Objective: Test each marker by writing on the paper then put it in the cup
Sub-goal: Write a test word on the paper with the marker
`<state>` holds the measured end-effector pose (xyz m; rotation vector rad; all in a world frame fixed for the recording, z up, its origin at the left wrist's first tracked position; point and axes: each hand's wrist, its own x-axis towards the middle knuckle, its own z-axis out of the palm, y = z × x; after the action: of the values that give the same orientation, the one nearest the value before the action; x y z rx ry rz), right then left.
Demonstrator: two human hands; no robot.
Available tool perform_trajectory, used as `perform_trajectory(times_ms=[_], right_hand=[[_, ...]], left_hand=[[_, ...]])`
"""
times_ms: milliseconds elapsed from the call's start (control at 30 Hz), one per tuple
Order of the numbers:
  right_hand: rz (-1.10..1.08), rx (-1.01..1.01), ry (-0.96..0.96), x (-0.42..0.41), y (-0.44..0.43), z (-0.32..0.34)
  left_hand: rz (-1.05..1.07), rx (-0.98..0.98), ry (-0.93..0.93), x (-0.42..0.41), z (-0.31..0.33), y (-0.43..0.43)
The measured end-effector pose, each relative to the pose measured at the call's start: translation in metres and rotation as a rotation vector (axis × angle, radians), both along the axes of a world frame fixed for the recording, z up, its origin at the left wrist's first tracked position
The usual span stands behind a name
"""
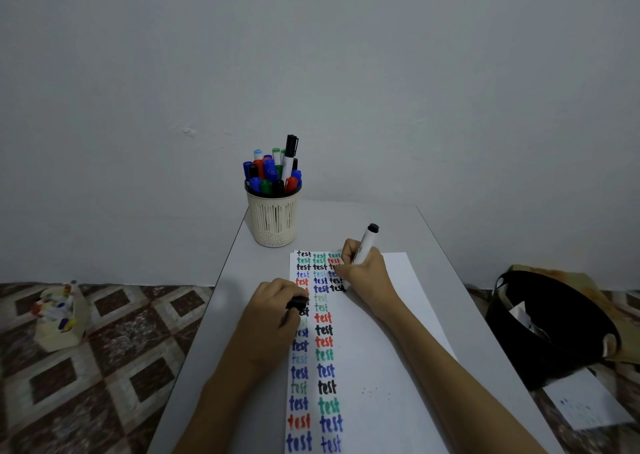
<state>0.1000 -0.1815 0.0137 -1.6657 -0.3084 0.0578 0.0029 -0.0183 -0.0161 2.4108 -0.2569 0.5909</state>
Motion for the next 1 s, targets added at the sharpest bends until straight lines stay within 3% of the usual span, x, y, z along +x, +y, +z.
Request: perform_trajectory(times_ms=[67, 200, 433, 667, 800, 1000], right_hand=[[-0.040, 0.099, 0.009, 0.000, -0.002, 0.000], [-0.113, 0.483, 0.089, 0.000, -0.012, 0.004], [0.100, 0.691, 0.264, -0.003, -0.012, 0.013], [0.132, 0.590, 0.210, -0.003, -0.008, 0.007], [0.163, 0.579, 0.214, -0.004, -0.007, 0.007], [0.316, 0.406, 0.173, -0.014, -0.002, 0.010]], left_hand=[[0.002, -0.004, -0.006, 0.000, 0.000, 0.000], [-0.010, -0.022, -0.023, 0.000, -0.001, 0.000], [-0.017, -0.212, -0.046, -0.001, 0.005, 0.000], [-0.020, -0.429, -0.053, -0.003, 0.010, 0.001], [-0.029, -0.446, -0.059, -0.004, 0.011, 0.000], [-0.016, -0.448, -0.087, -0.005, 0.010, 0.005]])
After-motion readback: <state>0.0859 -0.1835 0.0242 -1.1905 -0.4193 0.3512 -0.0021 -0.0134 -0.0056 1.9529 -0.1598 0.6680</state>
